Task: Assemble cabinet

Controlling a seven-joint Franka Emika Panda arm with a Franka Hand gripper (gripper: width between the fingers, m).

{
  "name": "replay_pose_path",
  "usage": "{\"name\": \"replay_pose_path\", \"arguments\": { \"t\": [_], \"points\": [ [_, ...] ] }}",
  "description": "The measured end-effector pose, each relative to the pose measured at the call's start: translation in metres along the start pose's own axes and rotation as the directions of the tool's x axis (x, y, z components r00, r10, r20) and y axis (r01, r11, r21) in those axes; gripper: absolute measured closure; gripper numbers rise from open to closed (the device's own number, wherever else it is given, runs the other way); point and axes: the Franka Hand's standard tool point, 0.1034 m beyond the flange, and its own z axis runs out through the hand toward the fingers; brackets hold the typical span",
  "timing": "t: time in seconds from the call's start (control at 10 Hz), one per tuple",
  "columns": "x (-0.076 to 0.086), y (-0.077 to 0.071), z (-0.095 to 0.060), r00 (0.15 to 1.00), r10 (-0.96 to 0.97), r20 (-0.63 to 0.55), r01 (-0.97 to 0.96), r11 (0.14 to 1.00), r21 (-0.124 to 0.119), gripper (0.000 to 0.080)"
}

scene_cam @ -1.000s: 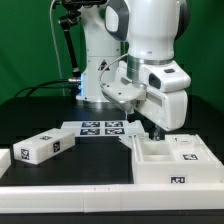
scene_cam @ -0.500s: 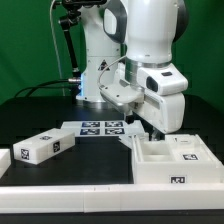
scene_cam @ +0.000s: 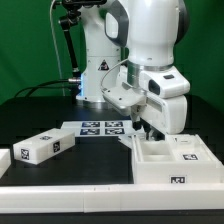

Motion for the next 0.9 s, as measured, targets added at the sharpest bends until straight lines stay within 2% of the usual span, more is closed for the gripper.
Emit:
{"name": "replay_pose_path", "arguments": {
  "t": [0.1, 0.2, 0.3, 0.4, 0.8, 0.9],
  "points": [
    [-0.0005, -0.0002, 0.0, 1.0, 0.001, 0.0, -0.001, 1.0, 0.0, 0.0515],
    [-0.0009, -0.0004, 0.0001, 1.0, 0.002, -0.001, -0.002, 1.0, 0.0, 0.0692],
    [-0.0012, 0.0003, -0.0008, 1.0, 0.001, 0.001, -0.001, 1.0, -0.003, 0.0692],
    [-0.0013, 0.0004, -0.001, 1.0, 0.002, 0.001, -0.002, 1.0, -0.003, 0.0729],
    [-0.0015, 0.0006, -0.0023, 1.0, 0.013, 0.003, -0.013, 1.0, -0.005, 0.0729],
    [-0.0012, -0.0006, -0.0077, 0.995, 0.099, 0.009, -0.098, 0.995, -0.008, 0.0729]
  ]
}}
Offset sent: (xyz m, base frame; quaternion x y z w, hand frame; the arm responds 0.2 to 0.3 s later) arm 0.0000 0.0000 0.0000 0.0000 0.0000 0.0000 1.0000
